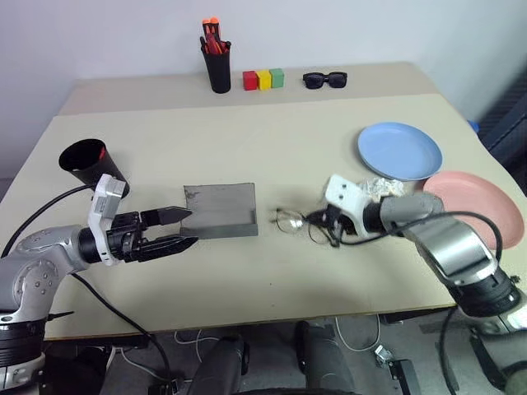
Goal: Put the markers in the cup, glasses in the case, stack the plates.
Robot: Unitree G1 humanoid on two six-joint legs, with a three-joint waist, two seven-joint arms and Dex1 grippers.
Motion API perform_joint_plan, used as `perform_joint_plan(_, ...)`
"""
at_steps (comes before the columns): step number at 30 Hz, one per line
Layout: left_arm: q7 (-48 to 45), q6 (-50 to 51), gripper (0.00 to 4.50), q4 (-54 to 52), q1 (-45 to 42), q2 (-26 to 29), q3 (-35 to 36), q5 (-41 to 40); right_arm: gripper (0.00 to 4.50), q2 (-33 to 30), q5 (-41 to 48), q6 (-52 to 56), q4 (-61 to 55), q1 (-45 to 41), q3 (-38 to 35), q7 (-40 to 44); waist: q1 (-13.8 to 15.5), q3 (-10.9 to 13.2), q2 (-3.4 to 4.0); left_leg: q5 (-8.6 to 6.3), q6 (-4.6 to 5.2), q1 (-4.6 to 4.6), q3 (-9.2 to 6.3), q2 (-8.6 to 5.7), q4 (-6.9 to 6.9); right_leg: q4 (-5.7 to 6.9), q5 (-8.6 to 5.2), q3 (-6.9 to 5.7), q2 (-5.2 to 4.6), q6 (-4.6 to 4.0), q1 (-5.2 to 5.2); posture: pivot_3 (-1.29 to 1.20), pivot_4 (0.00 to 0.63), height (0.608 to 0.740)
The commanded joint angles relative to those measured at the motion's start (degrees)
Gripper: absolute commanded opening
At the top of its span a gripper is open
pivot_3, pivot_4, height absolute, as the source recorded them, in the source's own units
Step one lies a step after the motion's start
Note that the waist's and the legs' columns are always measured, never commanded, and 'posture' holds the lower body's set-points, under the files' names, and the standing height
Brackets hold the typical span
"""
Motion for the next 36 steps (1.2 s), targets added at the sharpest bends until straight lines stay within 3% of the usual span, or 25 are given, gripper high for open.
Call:
perform_joint_plan(1,0.32,0.67,4.32,-1.59,1.78,0.97,2.79,-2.5,0.06,6.15,0.93,-2.02,3.17,-7.1,-3.0,-3.89,-0.06,0.0,0.0,0.0,0.0,-0.01,-0.01,0.01,-0.01,-0.01,0.0,0.0,0.01,0.0,0.0,0.0,0.15,0.74)
perform_joint_plan(8,1.81,0.97,4.32,-3.71,4.57,0.76,3.6,-4.09,0.06,22.77,-1.4,-8.4,12.18,-12.15,2.69,-9.34,0.06,-0.02,-0.02,0.0,-0.01,-0.03,-0.04,0.0,-0.07,0.0,0.01,0.0,0.0,-0.01,-0.05,0.0,0.15,0.74)
perform_joint_plan(14,3.36,0.59,4.32,-5.57,6.44,0.61,4.63,-4.71,0.06,29.43,-4.3,-13.13,17.32,-9.71,6.4,-11.39,0.12,-0.01,0.0,0.01,-0.03,-0.06,-0.05,-0.03,-0.08,0.03,0.02,0.0,0.0,-0.03,-0.12,0.0,0.15,0.74)
perform_joint_plan(21,4.21,-0.06,4.32,-6.02,7.35,0.78,4.64,-4.62,0.06,28.69,-9.86,-17.55,18.99,-3.89,13.97,-9.76,-0.13,-0.01,0.01,0.02,-0.05,-0.02,-0.04,-0.08,-0.12,0.07,0.01,0.0,0.05,-0.04,-0.14,0.0,0.15,0.74)
perform_joint_plan(29,5.03,-0.09,4.32,-5.24,5.7,0.97,3.18,-4.17,0.06,26.83,-11.52,-16.16,17.97,-3.35,13.75,-7.63,-0.02,-0.02,0.01,0.04,-0.09,0.0,-0.04,-0.08,-0.12,0.15,0.01,0.01,0.05,-0.04,-0.16,0.0,0.15,0.74)
perform_joint_plan(32,5.49,-0.28,4.32,-4.21,3.92,0.91,2.06,-3.25,0.91,26.72,-11.3,-15.9,17.21,-3.58,13.28,-6.59,-0.03,-0.02,0.01,0.04,-0.09,0.0,-0.04,-0.08,-0.11,0.15,0.01,0.01,0.05,-0.04,-0.15,0.0,0.15,0.74)
perform_joint_plan(36,7.17,-2.7,4.32,-1.55,0.31,-0.14,0.45,-0.36,2.85,27.15,-11.19,-15.31,16.76,-4.05,12.1,-6.63,0.01,-0.02,0.01,0.04,-0.09,0.0,-0.04,-0.08,-0.12,0.15,0.01,0.0,0.05,-0.04,-0.15,0.0,0.15,0.74)
